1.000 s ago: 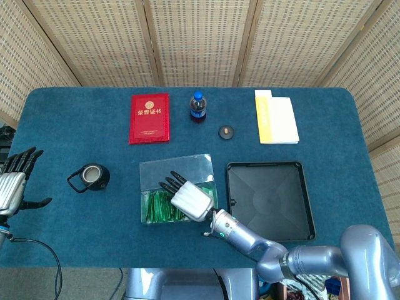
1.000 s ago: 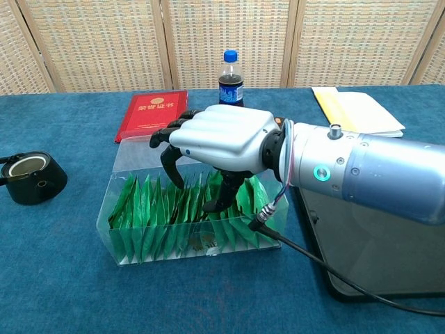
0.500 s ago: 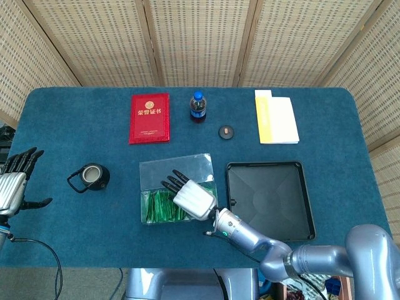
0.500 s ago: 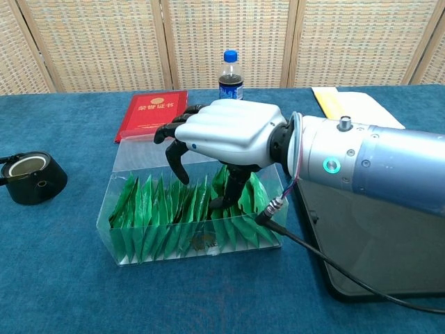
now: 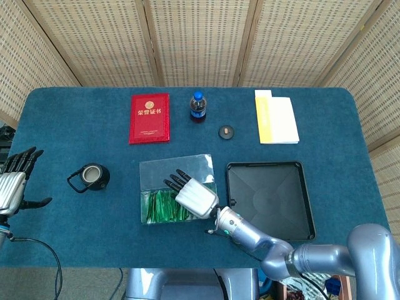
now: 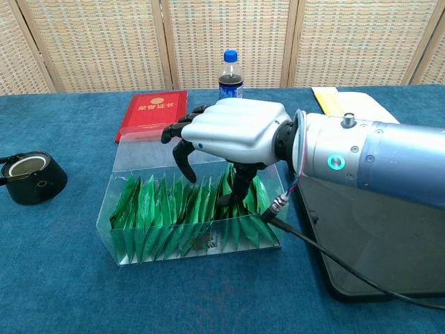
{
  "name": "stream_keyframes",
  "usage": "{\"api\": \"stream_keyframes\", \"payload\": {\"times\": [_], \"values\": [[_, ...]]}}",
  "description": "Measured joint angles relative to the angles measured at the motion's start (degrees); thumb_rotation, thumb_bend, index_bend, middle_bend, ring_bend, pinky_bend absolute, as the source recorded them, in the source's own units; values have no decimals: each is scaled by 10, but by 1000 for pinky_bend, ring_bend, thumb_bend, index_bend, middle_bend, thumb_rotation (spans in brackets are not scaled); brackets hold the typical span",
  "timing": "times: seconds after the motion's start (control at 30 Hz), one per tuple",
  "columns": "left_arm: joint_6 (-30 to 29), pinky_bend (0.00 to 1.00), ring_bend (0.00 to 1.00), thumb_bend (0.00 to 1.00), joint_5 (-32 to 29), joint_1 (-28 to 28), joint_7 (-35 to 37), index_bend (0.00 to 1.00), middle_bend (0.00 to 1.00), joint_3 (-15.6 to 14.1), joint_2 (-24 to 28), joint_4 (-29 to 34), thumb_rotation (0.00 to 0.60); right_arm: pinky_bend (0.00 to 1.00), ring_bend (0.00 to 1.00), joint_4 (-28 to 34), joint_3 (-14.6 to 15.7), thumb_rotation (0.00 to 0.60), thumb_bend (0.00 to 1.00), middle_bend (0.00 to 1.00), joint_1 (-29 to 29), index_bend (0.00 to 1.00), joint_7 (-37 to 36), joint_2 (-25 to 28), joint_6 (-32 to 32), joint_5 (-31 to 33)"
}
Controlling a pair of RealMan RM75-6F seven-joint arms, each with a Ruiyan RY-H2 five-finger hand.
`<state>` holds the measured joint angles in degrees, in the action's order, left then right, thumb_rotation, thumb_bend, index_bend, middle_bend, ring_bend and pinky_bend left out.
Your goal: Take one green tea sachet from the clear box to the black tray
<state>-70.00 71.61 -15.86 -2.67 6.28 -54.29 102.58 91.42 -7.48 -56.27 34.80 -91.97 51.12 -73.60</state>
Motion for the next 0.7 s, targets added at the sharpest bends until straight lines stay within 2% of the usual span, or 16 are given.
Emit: {"api": "stream_keyframes", "payload": {"times": [0.7], "values": [[2, 0, 0, 99, -1, -1, 1, 0, 0, 0, -1, -2, 600, 148, 121, -4, -2, 600, 397, 186, -2, 485, 8, 9, -3, 5]]}}
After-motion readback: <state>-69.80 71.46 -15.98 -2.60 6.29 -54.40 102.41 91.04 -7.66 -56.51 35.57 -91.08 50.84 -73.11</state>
